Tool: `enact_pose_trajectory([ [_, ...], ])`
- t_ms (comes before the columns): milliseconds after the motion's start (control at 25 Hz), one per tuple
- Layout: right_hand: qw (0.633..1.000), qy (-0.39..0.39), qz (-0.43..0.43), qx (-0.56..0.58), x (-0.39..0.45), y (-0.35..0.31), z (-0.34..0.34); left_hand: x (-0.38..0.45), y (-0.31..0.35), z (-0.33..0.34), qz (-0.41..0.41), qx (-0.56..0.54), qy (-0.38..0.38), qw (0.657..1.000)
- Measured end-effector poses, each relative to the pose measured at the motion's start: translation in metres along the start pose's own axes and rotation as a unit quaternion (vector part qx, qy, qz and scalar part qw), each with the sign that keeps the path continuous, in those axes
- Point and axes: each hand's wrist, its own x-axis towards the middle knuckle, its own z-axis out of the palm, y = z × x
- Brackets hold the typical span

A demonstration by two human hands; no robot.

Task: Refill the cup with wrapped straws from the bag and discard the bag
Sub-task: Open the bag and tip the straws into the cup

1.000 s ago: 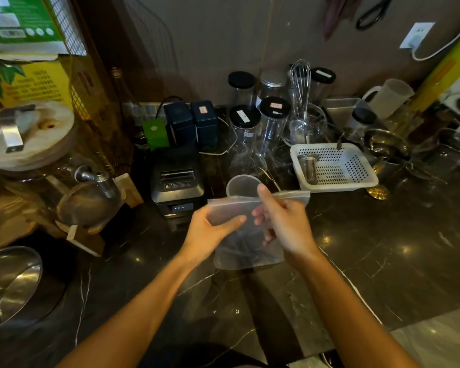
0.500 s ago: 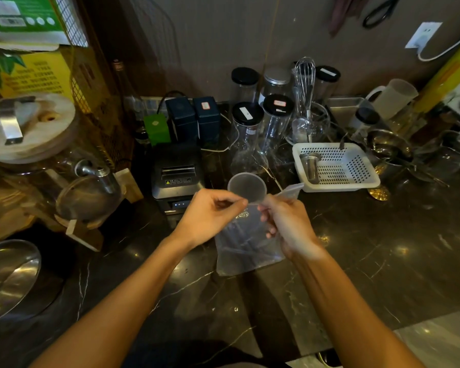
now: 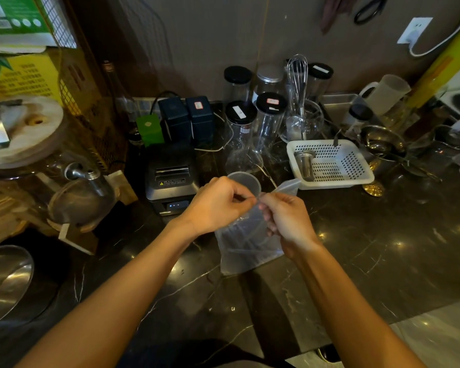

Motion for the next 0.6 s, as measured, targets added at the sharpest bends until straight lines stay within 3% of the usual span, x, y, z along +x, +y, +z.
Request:
enact_pose_trajectory([
  [160, 1.000, -0.009, 0.007, 0.019, -0.001, -0.004, -0.008, 0.008, 0.005, 0.008, -0.040, -0.065, 0.033, 0.997],
  [400, 1.000, -0.020, 0.009, 0.012, -0.005, -0.001, -0.016, 0.012, 0.008, 0.019, -0.081, -0.148, 0.018, 0.985],
  [600, 0.995, -0.074, 0.005, 0.060, -0.006, 0.002, -0.024, 0.012, 0.014, 0.019, -0.185, -0.239, -0.005, 0.953],
])
